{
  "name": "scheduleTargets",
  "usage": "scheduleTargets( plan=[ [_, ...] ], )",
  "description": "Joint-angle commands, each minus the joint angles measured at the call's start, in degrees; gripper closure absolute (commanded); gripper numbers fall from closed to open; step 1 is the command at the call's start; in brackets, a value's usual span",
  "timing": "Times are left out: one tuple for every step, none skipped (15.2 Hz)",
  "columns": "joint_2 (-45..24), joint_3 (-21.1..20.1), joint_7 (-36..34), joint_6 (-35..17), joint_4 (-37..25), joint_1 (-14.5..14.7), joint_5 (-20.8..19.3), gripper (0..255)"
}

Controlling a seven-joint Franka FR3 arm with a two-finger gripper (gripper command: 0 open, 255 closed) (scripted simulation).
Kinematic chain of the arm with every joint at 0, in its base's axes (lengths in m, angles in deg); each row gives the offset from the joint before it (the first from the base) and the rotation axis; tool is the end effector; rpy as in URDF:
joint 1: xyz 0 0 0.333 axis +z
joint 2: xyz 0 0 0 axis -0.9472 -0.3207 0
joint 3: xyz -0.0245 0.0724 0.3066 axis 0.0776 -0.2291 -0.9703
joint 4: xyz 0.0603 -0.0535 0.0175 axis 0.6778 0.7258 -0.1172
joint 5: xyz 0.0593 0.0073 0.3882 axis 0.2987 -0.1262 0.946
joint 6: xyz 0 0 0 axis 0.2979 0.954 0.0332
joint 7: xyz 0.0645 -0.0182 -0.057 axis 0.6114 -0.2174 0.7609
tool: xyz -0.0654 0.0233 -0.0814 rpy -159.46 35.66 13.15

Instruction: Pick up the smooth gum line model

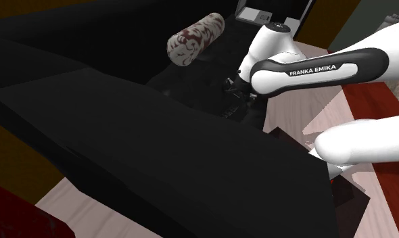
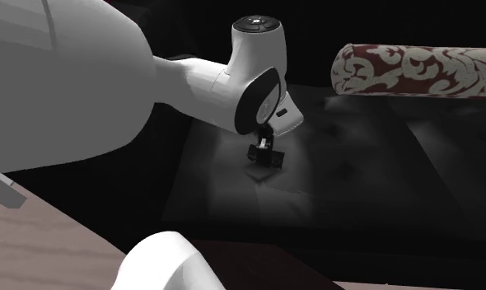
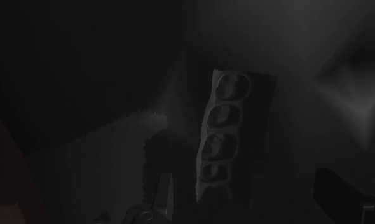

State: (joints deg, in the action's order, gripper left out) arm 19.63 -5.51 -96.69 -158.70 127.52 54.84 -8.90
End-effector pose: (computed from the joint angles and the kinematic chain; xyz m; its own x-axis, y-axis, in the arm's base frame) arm 0.3601 0.1030 0.3773 0.3116 -0.9431 0.1159 -0.9322 -0.3271 -0.1552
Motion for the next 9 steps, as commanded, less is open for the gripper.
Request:
scheduleTargets(
  plan=[
    [-1.5,-1.0,-0.8,-2.4,0.7,-0.5,0.1,0],
    [-2.1,-1.4,-0.9,-3.4,1.1,-0.6,0.1,0],
    [-2.8,-1.8,-1.0,-4.5,1.5,-0.8,0.1,0],
    [-3.5,-2.2,-1.2,-5.6,1.8,-0.9,0.1,0],
    [-4.0,-2.4,-1.3,-6.2,2.0,-1.0,0.1,0],
    [-4.0,-2.4,-1.3,-6.2,2.0,-1.0,0.1,0],
    [-3.9,-2.3,-1.2,-6.2,2.1,-1.0,0.1,255],
    [-3.9,-2.3,-1.2,-6.2,2.1,-1.0,0.1,255],
    [-3.9,-2.3,-1.2,-6.1,2.1,-1.0,0.1,255]
  ],
)
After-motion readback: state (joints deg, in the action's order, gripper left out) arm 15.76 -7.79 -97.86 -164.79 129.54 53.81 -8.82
